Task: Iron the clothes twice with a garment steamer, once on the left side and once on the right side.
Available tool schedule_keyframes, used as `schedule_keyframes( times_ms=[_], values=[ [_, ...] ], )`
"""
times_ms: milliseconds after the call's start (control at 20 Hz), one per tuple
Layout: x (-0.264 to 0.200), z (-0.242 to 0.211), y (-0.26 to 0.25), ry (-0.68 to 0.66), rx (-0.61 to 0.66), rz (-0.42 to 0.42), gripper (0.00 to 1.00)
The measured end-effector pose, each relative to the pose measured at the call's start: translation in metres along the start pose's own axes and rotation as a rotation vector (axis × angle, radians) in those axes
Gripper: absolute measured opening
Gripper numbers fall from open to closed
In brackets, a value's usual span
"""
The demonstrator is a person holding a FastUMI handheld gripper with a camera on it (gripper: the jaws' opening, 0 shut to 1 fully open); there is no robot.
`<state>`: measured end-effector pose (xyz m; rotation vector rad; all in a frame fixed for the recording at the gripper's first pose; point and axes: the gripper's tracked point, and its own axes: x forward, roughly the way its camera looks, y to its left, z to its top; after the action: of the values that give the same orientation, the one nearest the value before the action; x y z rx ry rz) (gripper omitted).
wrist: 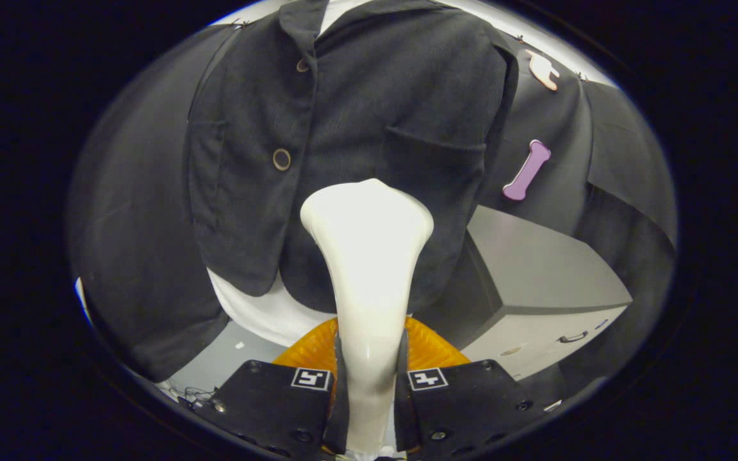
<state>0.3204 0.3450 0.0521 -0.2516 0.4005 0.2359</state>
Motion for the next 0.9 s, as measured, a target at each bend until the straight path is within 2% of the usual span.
schedule_keyframes(
  times_ms=[500,700,900],
  values=[
    [0.025,-0.057,0.004,0.099,-0.004,-0.003,0.31],
    [0.024,-0.057,0.003,0.100,0.003,0.004,0.31],
    [0.008,-0.046,-0.001,0.047,0.041,0.023,0.31]
  ],
)
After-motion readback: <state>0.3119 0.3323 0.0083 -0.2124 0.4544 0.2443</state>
